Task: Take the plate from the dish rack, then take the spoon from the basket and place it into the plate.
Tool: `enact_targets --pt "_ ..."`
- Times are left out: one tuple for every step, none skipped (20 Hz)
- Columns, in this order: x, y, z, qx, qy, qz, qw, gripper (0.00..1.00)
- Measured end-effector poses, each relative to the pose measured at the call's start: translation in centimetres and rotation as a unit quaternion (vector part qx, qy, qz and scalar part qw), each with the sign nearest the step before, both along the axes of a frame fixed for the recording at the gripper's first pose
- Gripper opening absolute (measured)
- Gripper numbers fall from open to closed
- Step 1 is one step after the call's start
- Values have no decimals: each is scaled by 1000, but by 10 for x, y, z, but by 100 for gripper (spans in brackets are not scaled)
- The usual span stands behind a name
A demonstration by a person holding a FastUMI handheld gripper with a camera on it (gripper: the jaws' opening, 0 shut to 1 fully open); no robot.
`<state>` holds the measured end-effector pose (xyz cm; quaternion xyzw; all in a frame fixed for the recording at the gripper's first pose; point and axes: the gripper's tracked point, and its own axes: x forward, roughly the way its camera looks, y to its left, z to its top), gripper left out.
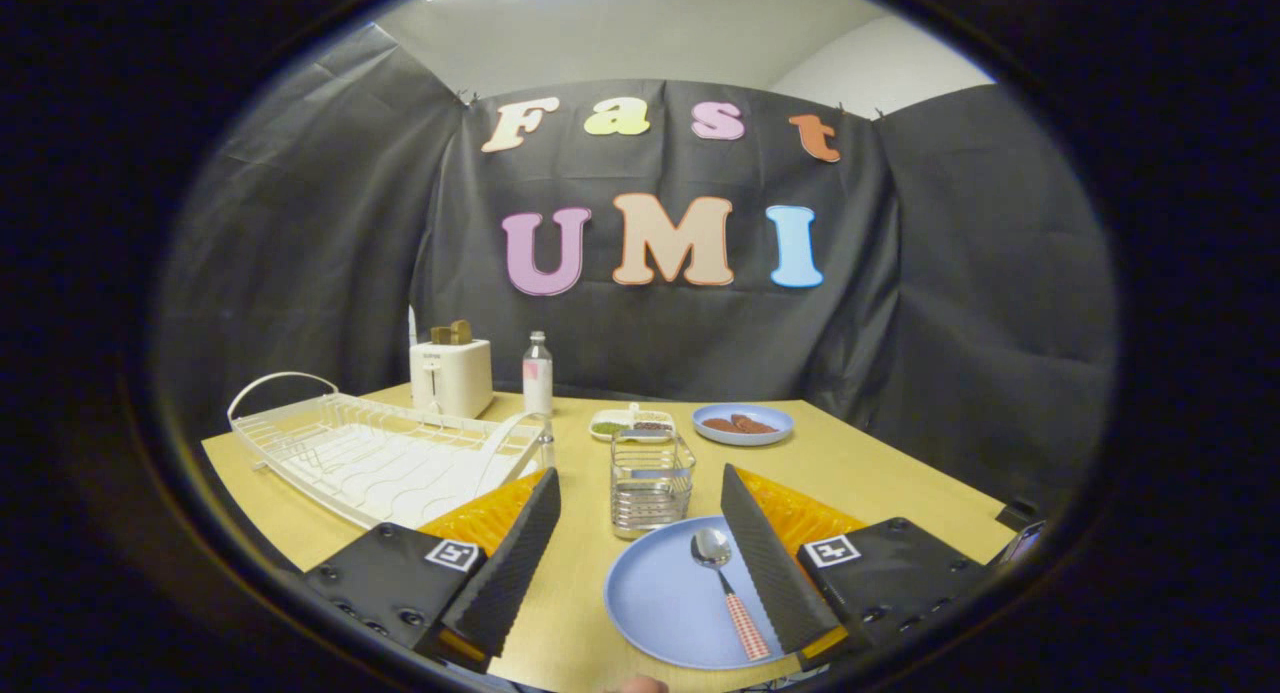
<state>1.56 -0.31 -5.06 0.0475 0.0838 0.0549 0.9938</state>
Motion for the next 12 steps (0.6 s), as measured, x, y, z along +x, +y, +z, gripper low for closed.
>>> enact_targets --pt "0 3 3 0 -4 2 1000 100" --pt "0 3 5 0 -6 1 1000 100" --pt "-1 3 7 -1 -9 0 1000 100" --pt "-2 5 9 0 -12 0 1000 100" --pt "-3 6 11 2 -14 0 1000 100" --pt "-3 6 14 5 -18 -1 1000 100" --pt "-4 4 17 9 -22 -5 1000 100" --pt "-4 3 20 14 -29 -8 999 100" --pt "-5 2 23 18 -35 -10 999 100" --pt "-6 1 23 22 -38 -12 999 100" --pt "-7 -1 24 24 -39 -13 999 100" --pt "-7 -3 23 24 -40 -16 999 100"
